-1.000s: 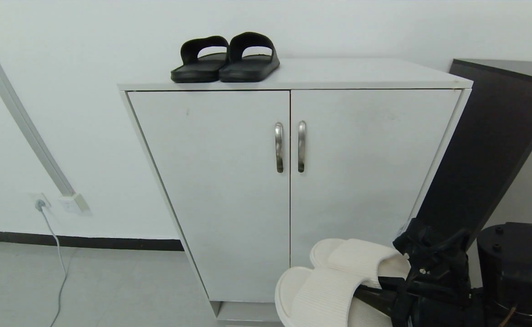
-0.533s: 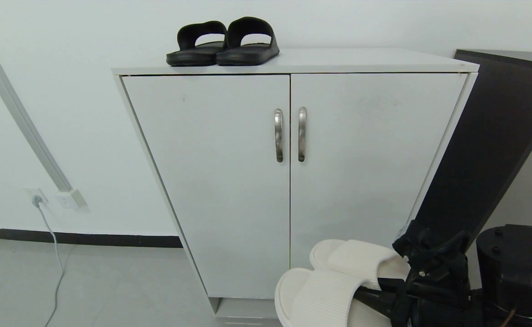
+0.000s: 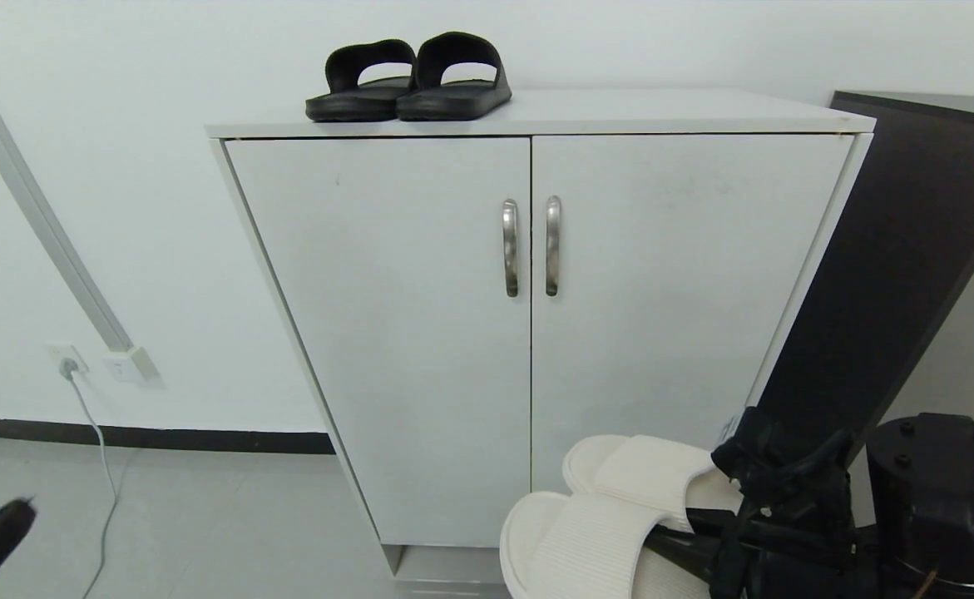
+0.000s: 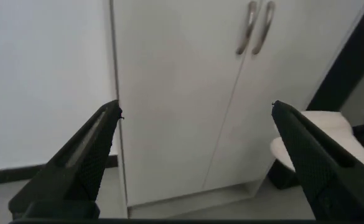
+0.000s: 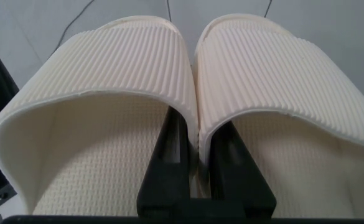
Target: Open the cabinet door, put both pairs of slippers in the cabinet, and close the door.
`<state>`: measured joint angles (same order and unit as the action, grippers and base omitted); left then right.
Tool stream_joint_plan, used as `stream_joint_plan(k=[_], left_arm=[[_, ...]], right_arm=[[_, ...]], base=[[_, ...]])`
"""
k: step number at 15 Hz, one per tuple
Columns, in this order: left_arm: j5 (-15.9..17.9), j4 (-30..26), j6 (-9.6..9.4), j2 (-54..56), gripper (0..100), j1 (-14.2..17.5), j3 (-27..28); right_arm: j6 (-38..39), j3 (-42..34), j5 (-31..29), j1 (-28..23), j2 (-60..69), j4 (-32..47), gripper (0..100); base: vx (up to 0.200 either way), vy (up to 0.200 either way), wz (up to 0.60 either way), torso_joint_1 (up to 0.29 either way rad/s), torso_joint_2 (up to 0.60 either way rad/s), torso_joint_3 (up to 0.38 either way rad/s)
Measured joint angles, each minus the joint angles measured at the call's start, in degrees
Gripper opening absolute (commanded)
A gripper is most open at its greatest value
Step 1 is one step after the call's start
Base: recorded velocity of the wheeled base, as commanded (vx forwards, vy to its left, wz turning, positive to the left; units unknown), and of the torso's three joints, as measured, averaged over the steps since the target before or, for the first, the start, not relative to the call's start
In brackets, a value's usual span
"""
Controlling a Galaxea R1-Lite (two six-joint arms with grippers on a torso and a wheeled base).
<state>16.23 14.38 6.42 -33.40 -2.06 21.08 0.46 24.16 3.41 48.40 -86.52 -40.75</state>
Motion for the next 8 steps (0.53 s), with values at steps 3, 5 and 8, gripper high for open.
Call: stream_joint_plan(k=[3, 5, 8], left_arm=[[7.0, 16.8, -0.44, -17.6, 100, -3.7, 3.3], [8.4, 21.0, -0.62, -26.1, 100, -10.9, 8.9], [5.1, 17.5, -0.71, -34.5, 100, -22.9, 18.5]], right_arm=[[0.0, 0.4, -0.2, -0.1, -0.1, -0.7, 0], [-0.1, 0.5, -0.2, 0.1, -0.1, -0.8, 0], [-0.2, 0.5, -0.2, 0.4, -0.2, -0.8, 0]], base=[[0.000, 0.000, 0.00, 0.000, 0.00, 0.000], [0.000, 0.000, 0.00, 0.000, 0.00, 0.000], [0.000, 0.000, 0.00, 0.000, 0.00, 0.000]])
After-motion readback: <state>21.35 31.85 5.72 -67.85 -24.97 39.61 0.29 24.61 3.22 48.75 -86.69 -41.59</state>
